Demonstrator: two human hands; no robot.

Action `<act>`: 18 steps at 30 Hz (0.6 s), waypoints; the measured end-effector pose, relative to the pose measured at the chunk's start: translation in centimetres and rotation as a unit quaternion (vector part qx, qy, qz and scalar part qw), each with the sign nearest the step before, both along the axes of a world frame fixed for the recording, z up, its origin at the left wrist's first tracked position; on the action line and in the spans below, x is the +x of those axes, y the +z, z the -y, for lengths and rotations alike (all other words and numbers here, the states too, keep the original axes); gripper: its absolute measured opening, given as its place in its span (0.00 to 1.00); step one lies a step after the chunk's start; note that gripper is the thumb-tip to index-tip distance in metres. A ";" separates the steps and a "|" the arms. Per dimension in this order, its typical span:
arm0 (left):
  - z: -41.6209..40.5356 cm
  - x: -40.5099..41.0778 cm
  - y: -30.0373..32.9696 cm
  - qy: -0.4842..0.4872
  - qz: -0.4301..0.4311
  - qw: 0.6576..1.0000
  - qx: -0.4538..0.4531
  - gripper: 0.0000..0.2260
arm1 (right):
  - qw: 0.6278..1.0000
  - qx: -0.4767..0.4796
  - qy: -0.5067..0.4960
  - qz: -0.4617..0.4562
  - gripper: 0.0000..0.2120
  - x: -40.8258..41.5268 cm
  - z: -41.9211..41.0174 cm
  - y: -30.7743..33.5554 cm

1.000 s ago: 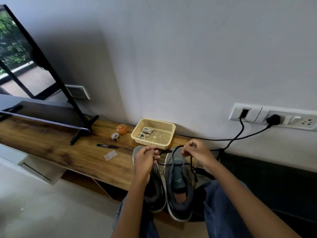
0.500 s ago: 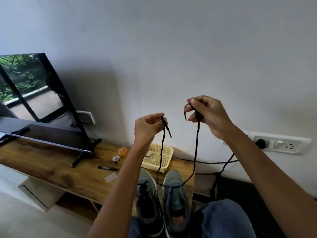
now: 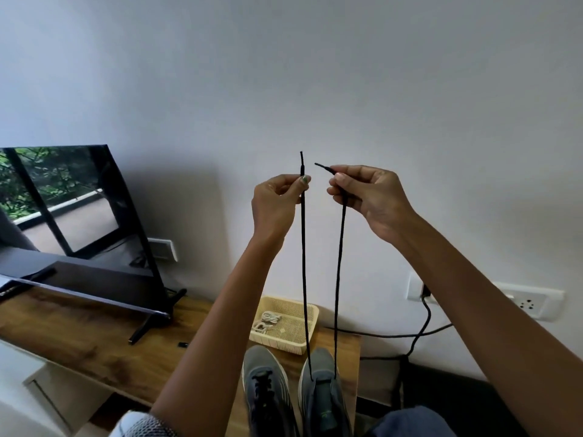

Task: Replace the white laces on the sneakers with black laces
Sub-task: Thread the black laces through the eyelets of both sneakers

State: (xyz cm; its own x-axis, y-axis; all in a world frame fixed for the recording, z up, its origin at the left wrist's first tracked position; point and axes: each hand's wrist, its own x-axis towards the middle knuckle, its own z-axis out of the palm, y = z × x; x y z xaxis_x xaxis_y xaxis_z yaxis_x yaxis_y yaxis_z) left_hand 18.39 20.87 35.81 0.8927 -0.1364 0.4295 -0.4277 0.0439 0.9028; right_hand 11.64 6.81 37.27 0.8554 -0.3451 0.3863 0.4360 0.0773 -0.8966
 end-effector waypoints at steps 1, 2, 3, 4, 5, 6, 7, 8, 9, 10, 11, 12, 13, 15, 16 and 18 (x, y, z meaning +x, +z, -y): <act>0.1 -0.1 0.2 -0.007 0.000 1.000 0.002 0.05 | 1.000 0.012 -0.002 0.003 0.06 0.0 -0.1 0.2; 0.3 -0.2 0.3 -0.013 0.001 1.000 0.002 0.05 | 1.000 0.026 -0.002 0.006 0.06 0.1 -0.3 0.4; 0.4 -0.3 0.5 -0.019 0.001 1.000 -0.003 0.04 | 0.999 0.041 -0.001 0.009 0.06 0.1 -0.4 0.6; 0.6 -0.4 0.6 -0.025 -0.002 1.000 -0.012 0.04 | 0.999 0.053 -0.001 0.011 0.06 0.1 -0.5 0.7; 0.8 -0.5 0.7 -0.032 -0.006 0.999 -0.024 0.04 | 0.998 0.060 -0.003 0.012 0.06 0.1 -0.7 0.8; 1.0 -0.6 0.8 -0.040 -0.009 0.998 -0.038 0.05 | 0.998 0.062 -0.009 0.011 0.06 0.2 -0.8 0.8; 1.3 -0.8 1.0 -0.049 -0.012 0.997 -0.053 0.06 | 0.998 0.062 -0.017 0.009 0.05 0.2 -0.9 0.9; 1.5 -0.9 1.1 -0.058 -0.014 0.996 -0.067 0.06 | 0.998 0.059 -0.026 0.006 0.05 0.3 -1.1 0.9; 1.7 -1.0 1.2 -0.065 -0.015 0.995 -0.080 0.06 | 0.998 0.053 -0.036 0.003 0.04 0.3 -1.3 0.9; 1.9 -1.1 1.3 -0.070 -0.017 0.993 -0.089 0.05 | 0.998 0.045 -0.045 0.001 0.03 0.3 -1.4 0.9; 2.0 -1.2 1.4 -0.074 -0.018 0.993 -0.094 0.05 | 0.998 0.037 -0.053 -0.002 0.03 0.3 -1.6 1.0; 2.1 -1.2 1.5 -0.076 -0.019 0.992 -0.096 0.05 | 0.998 0.027 -0.060 -0.005 0.02 0.4 -1.7 1.0; 2.2 -1.2 1.6 -0.079 -0.019 0.992 -0.096 0.06 | 0.998 0.018 -0.066 -0.011 0.01 0.4 -1.8 1.1; 2.3 -1.2 1.7 -0.083 -0.017 0.992 -0.093 0.07 | 0.996 0.006 -0.082 -0.033 0.01 0.5 -1.9 1.3; 2.3 -1.2 1.7 -0.084 -0.017 0.992 -0.092 0.07 | 0.995 0.007 -0.089 -0.044 0.01 0.5 -1.9 1.4; 2.3 -1.3 1.8 -0.086 -0.021 0.992 -0.095 0.06 | 0.994 0.018 -0.088 -0.056 0.02 0.7 -1.8 1.6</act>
State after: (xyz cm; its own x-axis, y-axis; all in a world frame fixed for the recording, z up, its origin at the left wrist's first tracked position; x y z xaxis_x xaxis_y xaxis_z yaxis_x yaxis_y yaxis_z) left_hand 17.12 18.61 37.64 0.8814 -0.2081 0.4241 -0.3606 0.2834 0.8886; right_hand 12.32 8.62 38.89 0.8175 -0.5050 0.2768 0.3437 0.0423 -0.9381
